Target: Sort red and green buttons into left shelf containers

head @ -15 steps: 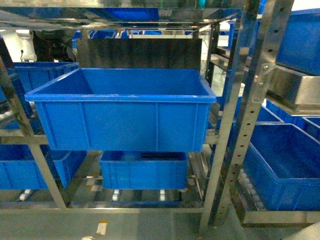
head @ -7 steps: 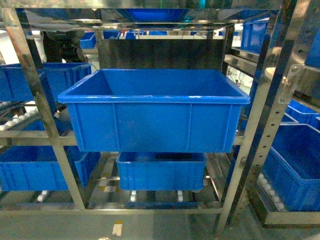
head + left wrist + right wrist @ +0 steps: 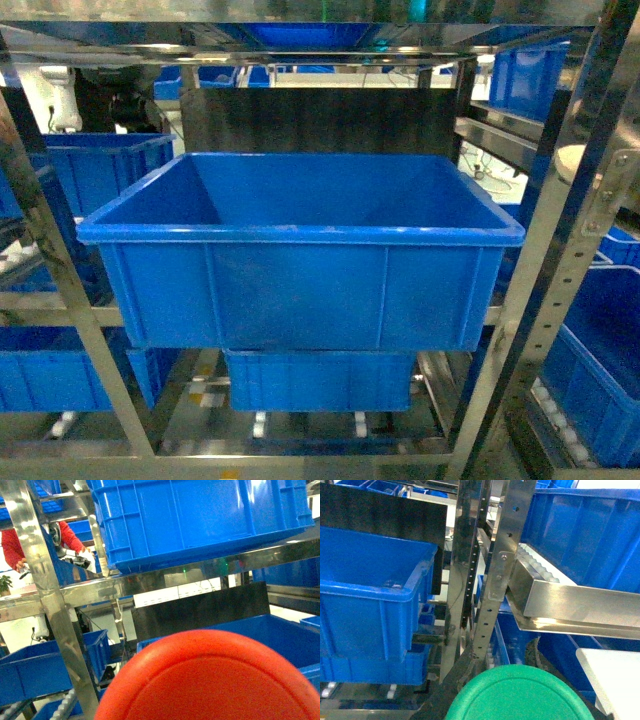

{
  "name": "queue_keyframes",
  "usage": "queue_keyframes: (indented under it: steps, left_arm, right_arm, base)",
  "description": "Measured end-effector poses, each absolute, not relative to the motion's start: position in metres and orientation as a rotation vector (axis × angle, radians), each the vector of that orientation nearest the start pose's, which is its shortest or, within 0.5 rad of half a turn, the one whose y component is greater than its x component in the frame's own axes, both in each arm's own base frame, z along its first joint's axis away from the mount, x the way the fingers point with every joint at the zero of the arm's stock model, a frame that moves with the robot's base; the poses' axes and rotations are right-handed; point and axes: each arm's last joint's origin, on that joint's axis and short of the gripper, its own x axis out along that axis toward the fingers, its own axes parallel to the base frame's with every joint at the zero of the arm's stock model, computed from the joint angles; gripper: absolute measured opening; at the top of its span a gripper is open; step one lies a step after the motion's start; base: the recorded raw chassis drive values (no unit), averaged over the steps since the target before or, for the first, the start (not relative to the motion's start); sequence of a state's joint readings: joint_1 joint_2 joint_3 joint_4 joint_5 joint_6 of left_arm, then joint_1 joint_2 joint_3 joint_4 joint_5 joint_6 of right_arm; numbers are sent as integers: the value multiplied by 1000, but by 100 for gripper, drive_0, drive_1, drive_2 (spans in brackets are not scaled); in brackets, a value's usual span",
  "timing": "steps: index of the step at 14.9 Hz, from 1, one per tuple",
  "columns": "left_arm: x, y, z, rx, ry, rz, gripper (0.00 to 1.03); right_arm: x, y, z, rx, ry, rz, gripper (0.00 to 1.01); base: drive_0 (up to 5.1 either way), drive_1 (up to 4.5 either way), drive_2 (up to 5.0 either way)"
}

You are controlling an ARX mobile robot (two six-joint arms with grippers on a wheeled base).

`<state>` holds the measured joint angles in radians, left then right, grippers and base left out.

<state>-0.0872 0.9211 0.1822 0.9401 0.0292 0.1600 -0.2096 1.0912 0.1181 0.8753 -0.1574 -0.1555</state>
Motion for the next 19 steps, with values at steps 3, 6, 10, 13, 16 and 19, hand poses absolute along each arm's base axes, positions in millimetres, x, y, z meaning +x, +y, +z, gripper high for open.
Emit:
queue_keyframes:
  steps: [3, 6, 10, 13, 16, 19]
  left_arm:
    - [176, -17, 213, 154, -211, -106, 25]
    - [176, -16, 212, 153, -204, -96, 25]
    - [176, -16, 212, 154, -208, -98, 25]
    - [176, -16, 212, 153, -208, -96, 25]
    - [176, -16, 212, 153, -207, -96, 25]
    - [176, -16, 212, 153, -207, -96, 25]
  right_arm:
    - [179, -34, 159, -137, 102, -50, 26]
    - [179, -33, 159, -137, 102, -45, 26]
    - [179, -33, 159, -137, 102, -45, 26]
    - [201, -20, 153, -137, 159, -20, 26]
    - [215, -2, 155, -135, 176, 26, 26]
    - [232, 25, 159, -139, 160, 87, 26]
  base:
    - [-380, 461, -91]
    - [-96, 51, 51]
    - [0, 0, 0]
    - [0, 0, 0]
    - [0, 0, 0]
    - [0, 0, 0]
